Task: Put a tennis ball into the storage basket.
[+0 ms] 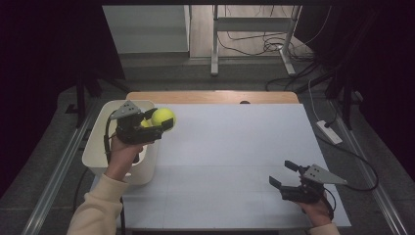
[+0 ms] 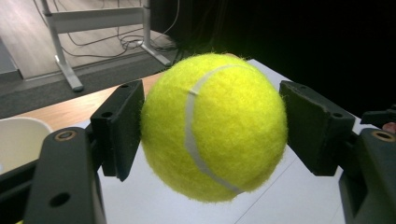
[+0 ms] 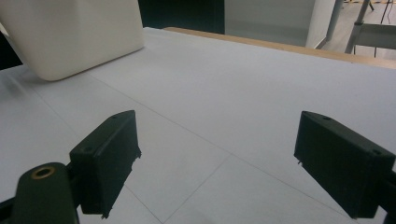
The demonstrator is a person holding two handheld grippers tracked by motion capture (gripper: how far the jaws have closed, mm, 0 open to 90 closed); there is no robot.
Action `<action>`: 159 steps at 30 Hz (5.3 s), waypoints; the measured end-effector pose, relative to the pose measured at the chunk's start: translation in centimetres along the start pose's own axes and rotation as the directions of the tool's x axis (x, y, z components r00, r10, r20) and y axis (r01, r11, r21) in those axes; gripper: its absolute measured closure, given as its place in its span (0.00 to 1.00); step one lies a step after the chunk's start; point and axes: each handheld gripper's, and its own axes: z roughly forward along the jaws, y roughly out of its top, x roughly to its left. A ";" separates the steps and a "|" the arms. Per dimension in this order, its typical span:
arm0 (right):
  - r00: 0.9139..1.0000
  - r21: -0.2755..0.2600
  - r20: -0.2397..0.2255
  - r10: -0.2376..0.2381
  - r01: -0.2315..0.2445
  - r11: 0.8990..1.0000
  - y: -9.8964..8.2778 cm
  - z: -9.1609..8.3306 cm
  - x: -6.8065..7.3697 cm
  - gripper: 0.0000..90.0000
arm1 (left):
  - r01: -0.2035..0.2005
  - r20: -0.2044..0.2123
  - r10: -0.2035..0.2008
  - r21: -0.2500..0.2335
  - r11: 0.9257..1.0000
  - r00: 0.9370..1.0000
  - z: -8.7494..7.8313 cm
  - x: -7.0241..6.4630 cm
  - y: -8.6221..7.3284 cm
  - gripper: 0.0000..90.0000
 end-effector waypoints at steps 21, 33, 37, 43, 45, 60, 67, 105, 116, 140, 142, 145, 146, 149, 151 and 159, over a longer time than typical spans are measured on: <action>1.000 0.002 -0.002 0.001 -0.001 1.000 0.0 0.1 -0.1 0.15 | 0.035 -0.093 -0.034 0.009 0.999 0.995 -1.5 2.6 -0.7 0.30; 1.000 0.004 0.000 -0.002 0.002 1.000 0.0 0.1 -0.1 0.15 | 0.059 -0.161 -0.055 0.020 0.998 0.985 -2.5 4.6 -1.2 0.30; 1.000 0.004 0.000 -0.003 0.003 1.000 0.0 0.1 -0.1 0.15 | 0.064 -0.176 -0.060 0.019 0.998 0.983 -2.9 5.0 -1.3 0.30; 1.000 0.005 0.000 -0.004 0.004 1.000 0.0 0.2 -0.1 0.15 | 0.070 -0.211 -0.062 0.030 0.997 0.975 -3.3 5.7 -1.4 0.30; 1.000 0.006 0.000 -0.006 0.006 1.000 0.0 0.2 -0.1 0.15 | 0.070 -0.225 -0.060 0.035 0.997 0.973 -3.3 5.9 -1.5 0.30; 1.000 0.008 -0.002 -0.007 0.007 1.000 0.0 0.2 0.0 0.15 | 0.093 -0.243 -0.060 0.125 0.988 0.968 -2.5 6.9 -2.0 0.30; 1.000 0.006 -0.002 -0.005 0.005 1.000 0.0 0.1 -0.1 0.15 | 0.099 -0.250 -0.051 0.186 0.977 0.967 -1.8 7.1 -2.2 0.30; 1.000 0.006 -0.004 -0.006 0.006 1.000 0.0 0.2 -0.1 0.15 | 0.097 -0.214 -0.073 0.105 0.990 0.974 -2.4 6.5 -1.8 0.10; 1.000 0.003 -0.007 0.011 -0.011 1.000 0.0 0.4 -0.4 0.15 | 0.041 -0.108 -0.031 0.084 0.996 0.994 -2.7 4.4 -1.4 0.10; 1.000 0.005 0.002 0.022 -0.022 1.000 -0.2 0.0 -0.5 0.16 | 0.004 0.024 -0.005 0.036 0.999 1.000 -2.4 1.2 -1.4 0.10; 1.000 0.019 0.007 0.019 -0.019 1.000 -0.4 0.1 -0.6 0.16 | -0.001 0.036 0.000 0.033 0.999 0.999 -2.3 0.8 -1.5 0.10; 1.000 0.017 0.010 0.021 -0.021 1.000 -0.5 -0.1 -0.6 0.16 | -0.010 0.054 0.008 0.030 1.000 0.999 -2.2 0.3 -1.7 0.11; 1.000 0.016 0.012 0.020 -0.020 1.000 -0.5 -0.2 -0.5 0.16 | -0.013 0.058 0.011 0.029 0.999 0.998 -2.1 0.2 -1.8 0.11; 1.000 0.014 0.017 0.017 -0.018 1.000 -0.4 -0.4 -0.4 0.16 | -0.025 0.083 0.023 0.022 0.999 0.996 -2.1 -0.5 -2.2 0.11; 1.000 0.014 0.018 0.017 -0.017 1.000 -0.3 -0.4 -0.3 0.16 | -0.032 0.091 0.030 0.020 0.999 0.995 -2.1 -0.8 -2.3 0.11; 1.000 0.025 0.014 0.006 -0.006 1.000 -0.3 -0.1 -0.1 0.16 | -0.057 0.124 0.056 0.007 0.998 0.991 -2.3 -2.2 -3.2 0.11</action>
